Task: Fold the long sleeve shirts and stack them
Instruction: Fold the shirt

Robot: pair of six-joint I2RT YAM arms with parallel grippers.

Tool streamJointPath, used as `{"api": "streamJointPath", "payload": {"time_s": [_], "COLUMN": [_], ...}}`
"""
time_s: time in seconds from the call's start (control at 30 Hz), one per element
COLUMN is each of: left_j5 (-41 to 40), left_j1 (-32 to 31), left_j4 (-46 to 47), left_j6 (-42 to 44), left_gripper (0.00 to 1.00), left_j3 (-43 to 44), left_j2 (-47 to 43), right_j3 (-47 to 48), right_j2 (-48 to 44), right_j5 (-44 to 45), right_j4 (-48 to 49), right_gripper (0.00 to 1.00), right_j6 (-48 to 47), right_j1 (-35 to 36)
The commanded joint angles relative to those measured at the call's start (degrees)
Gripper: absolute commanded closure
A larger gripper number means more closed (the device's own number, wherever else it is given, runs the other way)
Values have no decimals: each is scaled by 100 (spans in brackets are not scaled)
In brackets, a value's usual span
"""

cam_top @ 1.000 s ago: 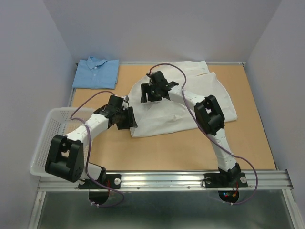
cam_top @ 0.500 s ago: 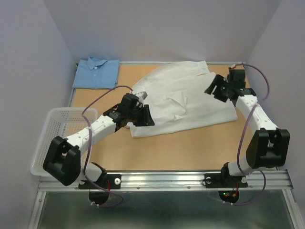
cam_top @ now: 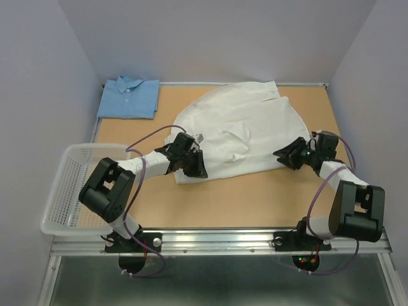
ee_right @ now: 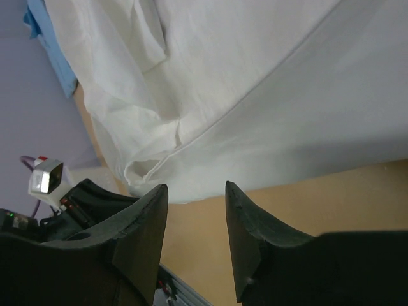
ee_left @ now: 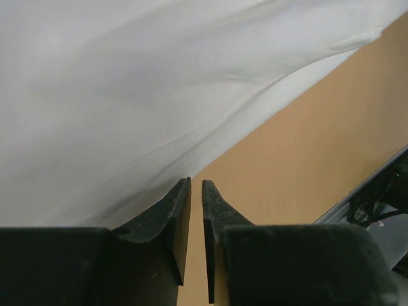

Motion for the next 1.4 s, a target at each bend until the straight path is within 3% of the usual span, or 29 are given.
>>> {"api": "streamJointPath", "payload": {"time_s": [0.0,0.17,0.37,0.63,0.9,1.13,1.27,1.33,1.37], "left_j5": [-224,-233,-216,-128,92,215,198,145,75], "left_j1": [84,207,383,602,1076,1322,1428,1437,1429], "left_j4": [307,298,429,430,368,212,18,-105,-402], "left_j6": [-28,-28,-142,-107,42,113,192,288,384], "left_gripper": [76,76,77,77,77,77,77,76,72], "left_j3": [-245,-386,-658,-746,-975,-1045,-1063,-1037,-871], "left_j2": [97,299,396,423,370,388,177,63,-181], "right_j3": [-687,-1321,-1365,-1567,-1866,-1946,-1832,-1429,-487], "right_j2": [-184,255,501,1616,1925,1820,1373,951,471], "right_j5": [-704,-995,-863,-512,-687,68,279,428,1142], "right_j4": [1689,3281,3694,4371,4768,4934,4882,4376,2197], "right_gripper": [53,56,56,56,58,57,57,57,54], "right_j6": [650,1195,1116,1125,1099,1511,1538,1224,186], "right_j1": [7,69,525,465,-1292,-2479,-2832,-2823,-2101]}}
